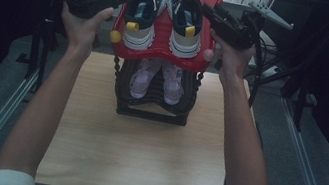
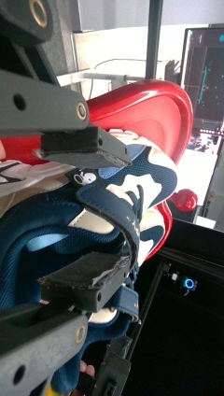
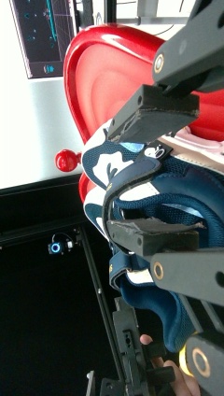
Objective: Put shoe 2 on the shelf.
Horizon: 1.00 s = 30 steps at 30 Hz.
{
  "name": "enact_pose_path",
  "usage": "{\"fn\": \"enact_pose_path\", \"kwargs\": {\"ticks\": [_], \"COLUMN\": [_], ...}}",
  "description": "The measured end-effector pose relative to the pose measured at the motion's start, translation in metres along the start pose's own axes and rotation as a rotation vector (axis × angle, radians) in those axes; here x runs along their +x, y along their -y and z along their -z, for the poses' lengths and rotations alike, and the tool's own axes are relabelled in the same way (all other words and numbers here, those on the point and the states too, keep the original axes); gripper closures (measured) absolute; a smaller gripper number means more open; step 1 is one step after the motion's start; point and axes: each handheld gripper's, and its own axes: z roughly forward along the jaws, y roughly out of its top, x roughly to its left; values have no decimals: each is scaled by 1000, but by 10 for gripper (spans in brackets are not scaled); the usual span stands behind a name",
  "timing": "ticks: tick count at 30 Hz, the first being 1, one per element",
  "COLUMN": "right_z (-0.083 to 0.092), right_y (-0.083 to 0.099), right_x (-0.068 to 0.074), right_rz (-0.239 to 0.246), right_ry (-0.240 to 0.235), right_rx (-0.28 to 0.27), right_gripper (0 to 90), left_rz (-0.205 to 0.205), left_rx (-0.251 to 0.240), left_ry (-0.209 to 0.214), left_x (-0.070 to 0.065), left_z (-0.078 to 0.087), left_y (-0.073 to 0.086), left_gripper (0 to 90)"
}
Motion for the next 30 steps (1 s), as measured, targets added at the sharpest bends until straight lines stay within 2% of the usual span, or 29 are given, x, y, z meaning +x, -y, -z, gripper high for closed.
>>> {"fn": "enact_pose_path", "kwargs": {"ticks": [13, 23, 30], "right_z": [26, 58, 76], "right_y": [4, 15, 28], "right_x": [-10, -24, -34], "right_rz": [-12, -25, -30], "right_ry": [-19, -16, -13], "right_rx": [-19, -41, -34], "right_gripper": [495, 504, 504], "left_rz": [4, 33, 43], "left_rx": [3, 13, 11], "left_ry": [12, 40, 45], "left_x": [2, 8, 12], "left_z": [19, 35, 47], "left_y": [8, 23, 33], "left_gripper": [459, 459, 459]}}
